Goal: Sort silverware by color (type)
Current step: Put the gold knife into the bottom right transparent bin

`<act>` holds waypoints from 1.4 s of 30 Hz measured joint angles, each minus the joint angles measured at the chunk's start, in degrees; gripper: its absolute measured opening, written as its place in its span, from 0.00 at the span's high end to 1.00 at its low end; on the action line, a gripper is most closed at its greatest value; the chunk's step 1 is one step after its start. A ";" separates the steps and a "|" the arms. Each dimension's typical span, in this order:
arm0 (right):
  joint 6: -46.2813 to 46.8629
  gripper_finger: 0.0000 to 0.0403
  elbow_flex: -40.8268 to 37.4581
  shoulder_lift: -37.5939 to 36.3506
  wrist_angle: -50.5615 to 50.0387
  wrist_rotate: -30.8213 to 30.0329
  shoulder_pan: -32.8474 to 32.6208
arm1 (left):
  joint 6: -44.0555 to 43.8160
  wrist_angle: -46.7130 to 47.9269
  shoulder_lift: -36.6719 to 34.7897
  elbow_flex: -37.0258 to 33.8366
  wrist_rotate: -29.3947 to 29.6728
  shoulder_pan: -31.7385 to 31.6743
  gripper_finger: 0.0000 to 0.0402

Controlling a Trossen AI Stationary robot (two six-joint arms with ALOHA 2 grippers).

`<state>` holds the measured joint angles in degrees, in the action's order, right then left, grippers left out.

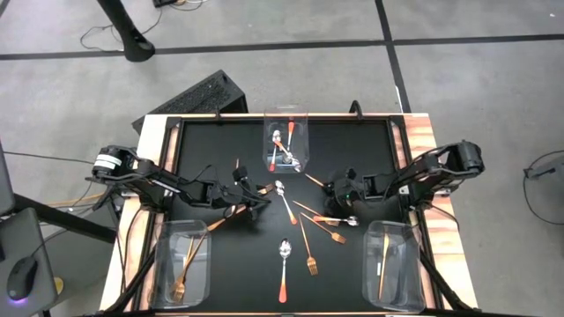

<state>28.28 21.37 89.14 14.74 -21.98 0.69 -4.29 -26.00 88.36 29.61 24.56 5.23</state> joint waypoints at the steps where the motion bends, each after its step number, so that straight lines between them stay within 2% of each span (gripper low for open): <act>1: 0.06 0.96 0.00 0.00 0.08 -0.01 0.09 | -0.02 0.00 0.00 0.00 0.02 0.00 0.79; 8: 0.82 0.96 -0.23 -1.45 -0.54 -0.93 0.06 | -1.01 0.14 0.00 0.00 0.07 0.00 0.79; 13: 0.80 0.96 -0.54 -5.04 -4.74 -3.97 0.25 | -1.11 0.52 0.00 -0.01 0.11 0.00 0.79; 22: 0.90 0.97 -0.83 -12.72 -12.67 -7.21 0.44 | -1.53 0.57 0.00 0.00 0.11 0.00 0.79; 30: 0.80 0.97 -0.42 -23.37 -18.36 -8.28 0.17 | -1.99 0.52 0.00 0.00 0.11 -0.02 0.79; 34: 0.81 0.97 3.28 -29.24 -26.60 -7.97 -1.15 | -2.01 0.39 0.00 -0.02 0.15 -0.02 0.79; 42: 8.26 0.97 19.70 -37.57 -52.97 -1.81 -9.66 | -2.01 0.44 0.00 0.00 0.25 -0.02 0.79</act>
<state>36.54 41.07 51.57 -38.23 -23.79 -8.98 -6.31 -25.56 88.36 29.61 24.80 5.21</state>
